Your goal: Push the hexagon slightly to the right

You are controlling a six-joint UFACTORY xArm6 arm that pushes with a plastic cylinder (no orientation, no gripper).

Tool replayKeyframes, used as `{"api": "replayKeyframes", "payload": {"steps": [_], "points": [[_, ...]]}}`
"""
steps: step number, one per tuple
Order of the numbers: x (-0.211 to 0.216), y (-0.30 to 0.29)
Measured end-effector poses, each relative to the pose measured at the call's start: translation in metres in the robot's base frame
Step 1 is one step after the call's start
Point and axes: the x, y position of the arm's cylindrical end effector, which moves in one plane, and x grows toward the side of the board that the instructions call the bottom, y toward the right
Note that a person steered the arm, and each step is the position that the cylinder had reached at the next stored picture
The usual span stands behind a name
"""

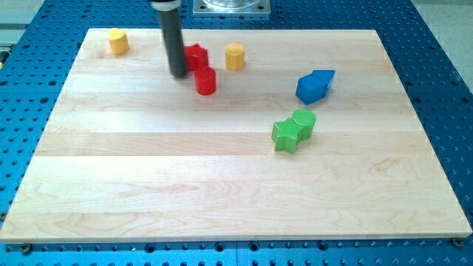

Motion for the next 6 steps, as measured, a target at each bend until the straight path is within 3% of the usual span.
{"api": "replayKeyframes", "payload": {"steps": [1, 2, 5, 6], "points": [[-0.041, 0.025], [-0.051, 0.034], [-0.028, 0.076], [-0.028, 0.063]]}}
